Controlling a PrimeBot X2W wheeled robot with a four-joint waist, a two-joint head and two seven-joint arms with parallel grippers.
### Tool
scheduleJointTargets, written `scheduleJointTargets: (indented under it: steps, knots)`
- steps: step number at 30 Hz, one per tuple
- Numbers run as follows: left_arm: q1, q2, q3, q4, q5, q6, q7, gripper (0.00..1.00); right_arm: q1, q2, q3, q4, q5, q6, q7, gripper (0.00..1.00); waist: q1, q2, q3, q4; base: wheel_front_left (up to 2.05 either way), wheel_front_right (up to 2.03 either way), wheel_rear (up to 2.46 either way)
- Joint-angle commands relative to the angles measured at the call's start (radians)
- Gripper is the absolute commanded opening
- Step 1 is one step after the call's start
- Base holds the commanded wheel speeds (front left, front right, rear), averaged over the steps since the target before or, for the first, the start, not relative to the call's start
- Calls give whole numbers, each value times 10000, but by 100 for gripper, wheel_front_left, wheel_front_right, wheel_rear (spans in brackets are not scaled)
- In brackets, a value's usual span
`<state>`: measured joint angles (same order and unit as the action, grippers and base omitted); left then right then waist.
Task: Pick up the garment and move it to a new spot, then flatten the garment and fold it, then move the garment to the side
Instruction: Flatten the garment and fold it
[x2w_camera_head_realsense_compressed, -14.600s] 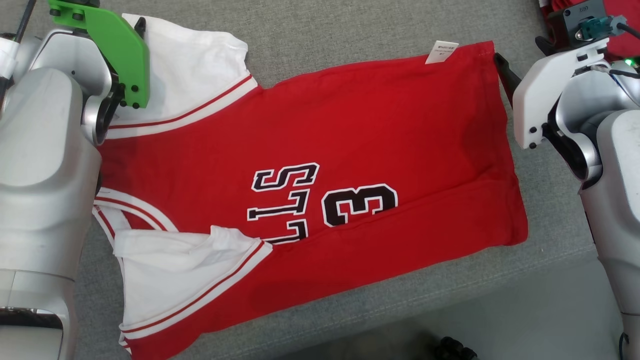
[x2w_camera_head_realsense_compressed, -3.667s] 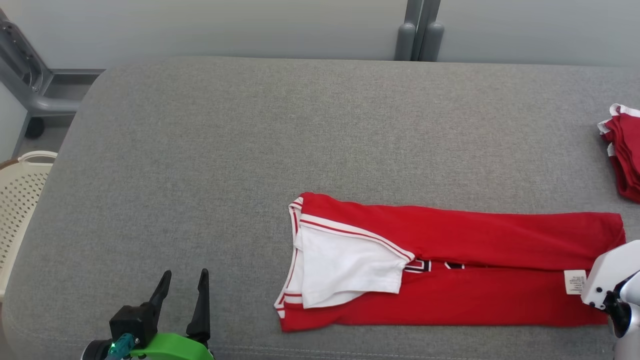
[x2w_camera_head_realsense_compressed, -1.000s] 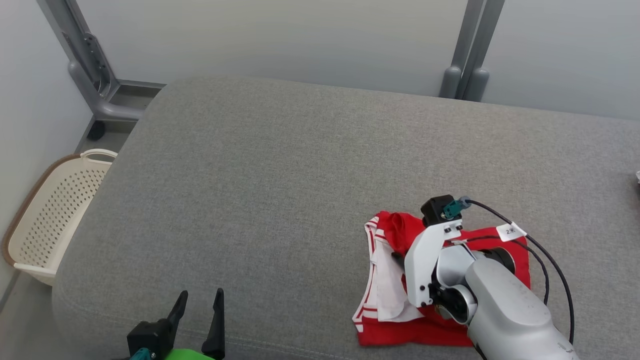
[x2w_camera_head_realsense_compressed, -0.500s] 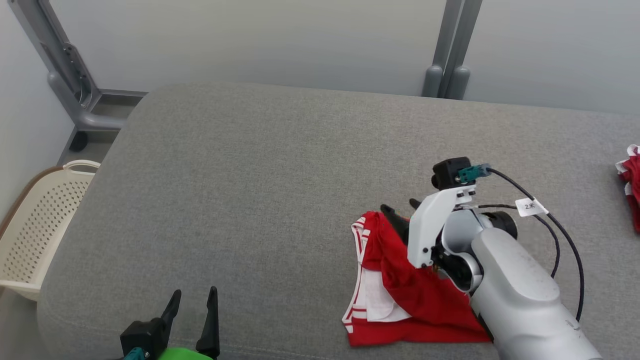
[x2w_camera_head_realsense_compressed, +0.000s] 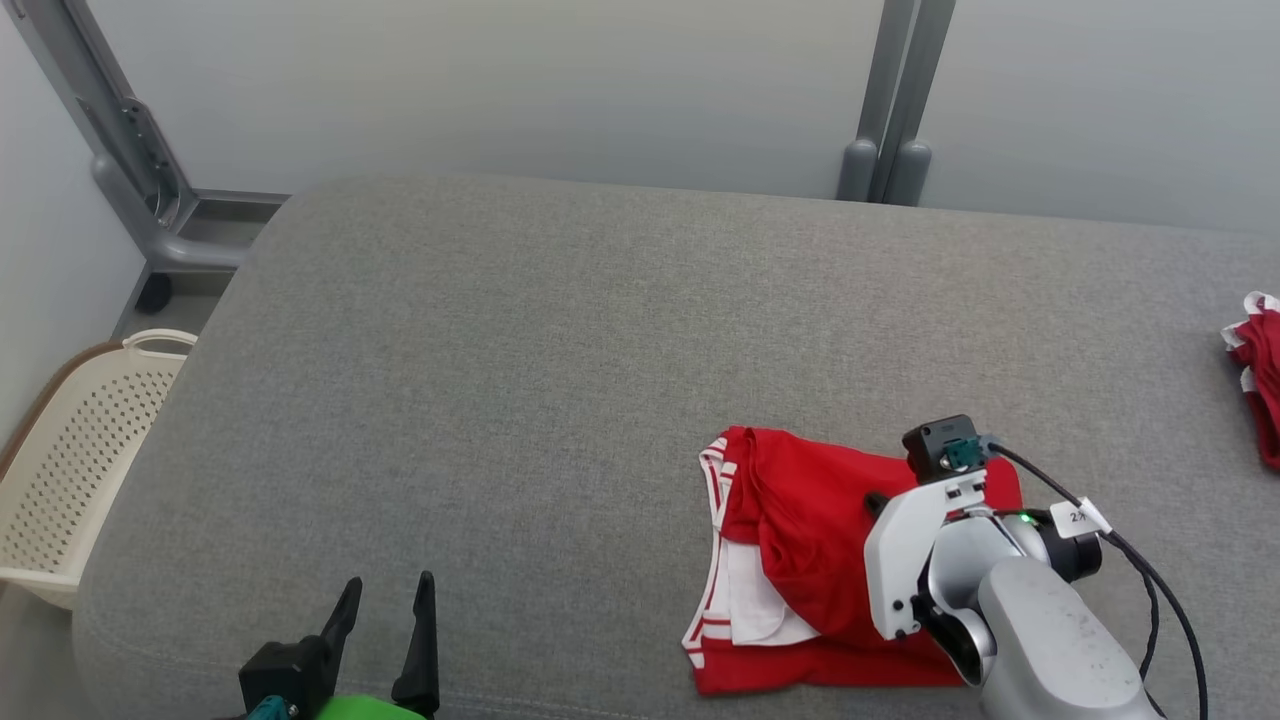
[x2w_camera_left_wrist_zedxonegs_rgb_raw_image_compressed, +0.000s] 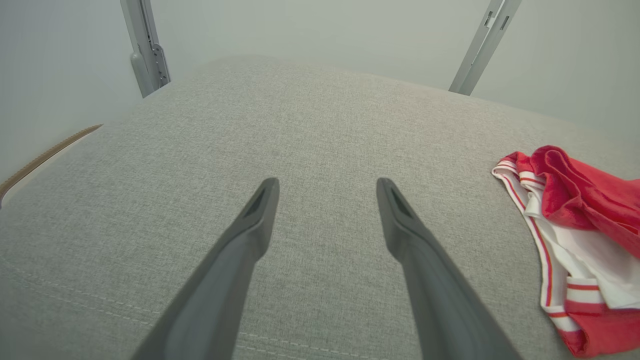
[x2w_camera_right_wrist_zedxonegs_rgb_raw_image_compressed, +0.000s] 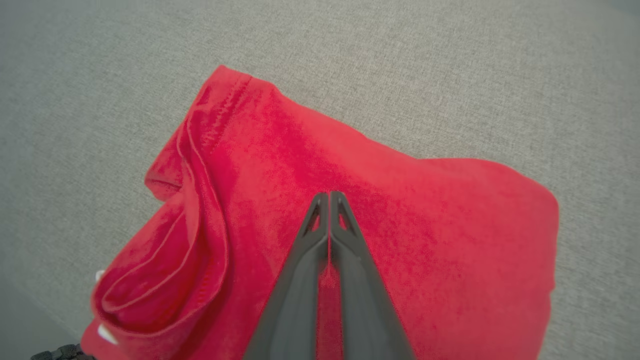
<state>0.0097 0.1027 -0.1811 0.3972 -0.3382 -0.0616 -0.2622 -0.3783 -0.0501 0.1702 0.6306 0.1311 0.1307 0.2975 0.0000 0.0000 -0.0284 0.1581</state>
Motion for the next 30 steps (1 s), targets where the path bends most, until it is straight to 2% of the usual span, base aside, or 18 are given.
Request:
scheduleJointTargets:
  steps: [1,10,30]
  knots:
    - [-6,-8,28,-22,-5,22,-30,100,122,-14,64,-78,-130,-3,-75,0,0,0,57,49,0,0,0]
    - [-126,-66,-6,52,-33,-32,-30,100,332,-14,1055,64,29,-4,-173,0,0,0,193,367,0,0,0]
    - [160,-29,-76,235,3,-83,-31,100,243,-19,3039,585,1574,-4,-219,0,0,0,-63,1168,0,0,0]
